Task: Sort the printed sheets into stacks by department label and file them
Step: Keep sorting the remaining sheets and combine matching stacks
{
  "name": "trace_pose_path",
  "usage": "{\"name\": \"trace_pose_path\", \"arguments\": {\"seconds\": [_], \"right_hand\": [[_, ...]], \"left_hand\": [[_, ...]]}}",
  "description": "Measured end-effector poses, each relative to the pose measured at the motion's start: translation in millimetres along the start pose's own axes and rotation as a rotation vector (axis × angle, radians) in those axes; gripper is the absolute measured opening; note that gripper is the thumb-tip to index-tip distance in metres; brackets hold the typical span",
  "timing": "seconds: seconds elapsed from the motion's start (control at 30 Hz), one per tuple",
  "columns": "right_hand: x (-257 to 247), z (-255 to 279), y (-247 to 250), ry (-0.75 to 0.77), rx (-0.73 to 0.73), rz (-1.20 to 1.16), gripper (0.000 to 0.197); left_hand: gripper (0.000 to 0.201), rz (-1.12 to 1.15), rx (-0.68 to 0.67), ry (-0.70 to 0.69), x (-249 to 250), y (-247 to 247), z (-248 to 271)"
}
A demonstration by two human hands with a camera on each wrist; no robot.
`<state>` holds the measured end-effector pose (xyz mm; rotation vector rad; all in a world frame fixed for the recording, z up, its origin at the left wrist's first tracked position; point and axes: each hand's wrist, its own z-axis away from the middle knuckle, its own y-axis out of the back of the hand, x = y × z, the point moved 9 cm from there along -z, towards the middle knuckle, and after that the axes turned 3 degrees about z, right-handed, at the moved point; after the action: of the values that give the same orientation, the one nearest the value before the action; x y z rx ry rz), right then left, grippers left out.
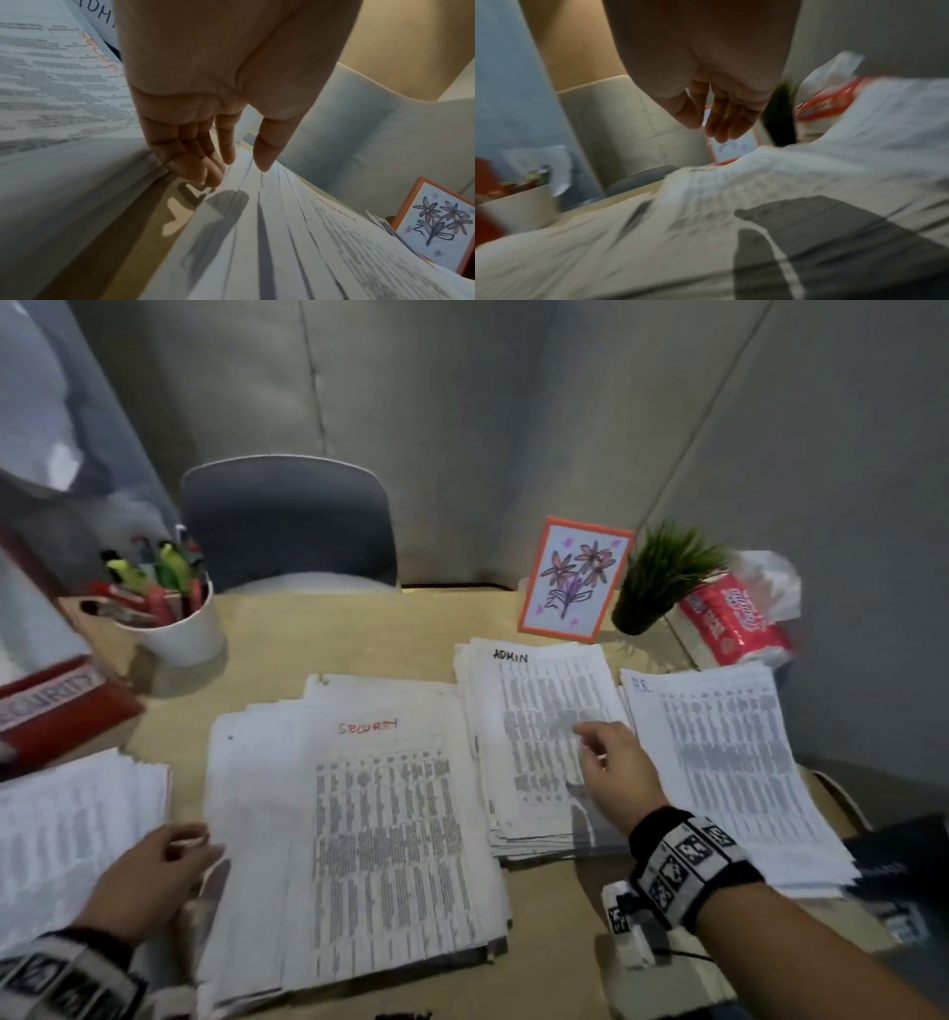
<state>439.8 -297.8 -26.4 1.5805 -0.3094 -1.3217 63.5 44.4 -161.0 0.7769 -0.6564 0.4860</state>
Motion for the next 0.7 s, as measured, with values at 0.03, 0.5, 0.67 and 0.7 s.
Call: {"name": "trace_pose_path", "arguments": {"seconds": [0.03,0.5,0.67,0.7], "right_hand": [[-16.2,5.0,-20.9,0.014,-0.034,-0.03,0.028],[-48.2,12.2,-142.8,-0.369,-0.312,-0.016,0.045],[-45.1,20.2,-144.6,-0.439,-0.305,-0.022,0.048],[-45.9,20.6,-145.0,-0.435,-0.306,-0.002,0.048]], "left_hand": [[0.021,-0.018,0.001,0.007,8.0,-3.1,9.5],[0.055,0.052,-0.048,0.058,18.6,-11.3,26.2],[0.069,-0.043,-0.063,0.023,21.8,-10.1,27.0],[0.069,-0.056,-0.059,0.016,22.6,-10.3,27.0]]}}
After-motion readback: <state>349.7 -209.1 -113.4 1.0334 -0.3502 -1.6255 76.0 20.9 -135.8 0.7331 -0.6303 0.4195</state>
